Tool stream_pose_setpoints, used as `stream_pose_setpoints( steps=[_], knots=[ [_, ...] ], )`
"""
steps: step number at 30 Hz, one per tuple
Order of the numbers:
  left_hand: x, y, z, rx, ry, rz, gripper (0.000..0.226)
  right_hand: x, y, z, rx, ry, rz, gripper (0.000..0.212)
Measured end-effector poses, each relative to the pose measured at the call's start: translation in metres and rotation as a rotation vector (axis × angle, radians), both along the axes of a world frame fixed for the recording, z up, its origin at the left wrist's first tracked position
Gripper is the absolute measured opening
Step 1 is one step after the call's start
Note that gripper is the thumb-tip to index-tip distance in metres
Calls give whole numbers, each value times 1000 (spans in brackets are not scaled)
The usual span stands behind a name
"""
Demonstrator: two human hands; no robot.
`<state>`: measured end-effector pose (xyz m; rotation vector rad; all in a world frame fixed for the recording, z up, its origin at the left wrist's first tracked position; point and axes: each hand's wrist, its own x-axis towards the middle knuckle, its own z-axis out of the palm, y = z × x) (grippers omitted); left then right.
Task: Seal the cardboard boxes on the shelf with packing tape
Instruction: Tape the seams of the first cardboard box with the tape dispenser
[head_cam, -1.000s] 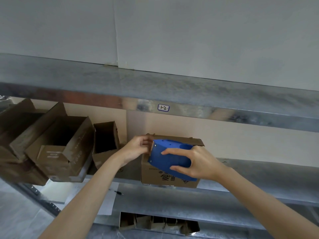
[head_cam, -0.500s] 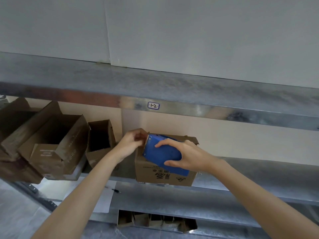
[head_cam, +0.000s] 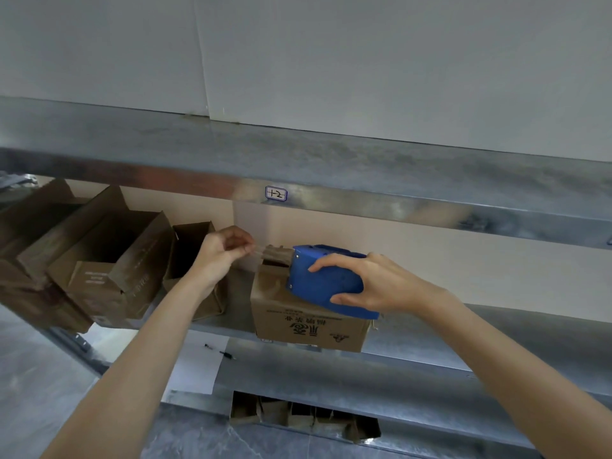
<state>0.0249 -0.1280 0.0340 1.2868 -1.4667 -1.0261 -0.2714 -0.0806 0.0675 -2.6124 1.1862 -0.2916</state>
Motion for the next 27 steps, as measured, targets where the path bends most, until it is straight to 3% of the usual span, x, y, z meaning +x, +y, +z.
stream_pose_setpoints(
  steps=[14, 20, 27],
  knots=[
    [21, 3, 1, 27, 44, 116, 22, -57, 21, 2, 0, 17, -115, 49],
    [7, -6, 1, -8, -110, 63, 16, -60, 21, -11, 70, 22, -209, 53],
    [-12, -16, -14, -24, -110, 12, 16, -50, 7, -24, 134, -1, -282, 63]
  ],
)
